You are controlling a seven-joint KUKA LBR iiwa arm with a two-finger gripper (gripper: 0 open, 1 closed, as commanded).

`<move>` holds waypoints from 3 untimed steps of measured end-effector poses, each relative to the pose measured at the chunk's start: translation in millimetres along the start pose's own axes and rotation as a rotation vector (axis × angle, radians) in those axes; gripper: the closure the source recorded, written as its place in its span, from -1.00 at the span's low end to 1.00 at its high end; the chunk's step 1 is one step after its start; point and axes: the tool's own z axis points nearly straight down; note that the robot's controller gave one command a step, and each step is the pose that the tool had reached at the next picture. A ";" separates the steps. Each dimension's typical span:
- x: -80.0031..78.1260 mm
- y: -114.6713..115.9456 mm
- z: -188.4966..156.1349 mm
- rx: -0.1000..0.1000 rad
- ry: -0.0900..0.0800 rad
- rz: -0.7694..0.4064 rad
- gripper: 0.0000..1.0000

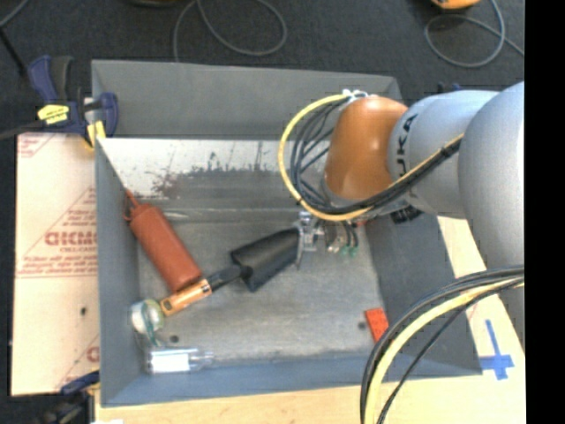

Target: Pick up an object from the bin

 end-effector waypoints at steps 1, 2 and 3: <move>-5.5 15.8 -1.9 -0.001 -0.005 0.162 1.00; -2.8 27.9 24.2 0.001 -0.003 -0.105 1.00; -2.8 27.9 24.2 0.001 -0.003 -0.106 1.00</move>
Offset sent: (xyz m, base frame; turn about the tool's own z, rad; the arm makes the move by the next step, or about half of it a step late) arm 0.0038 0.0289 -0.0251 -0.1047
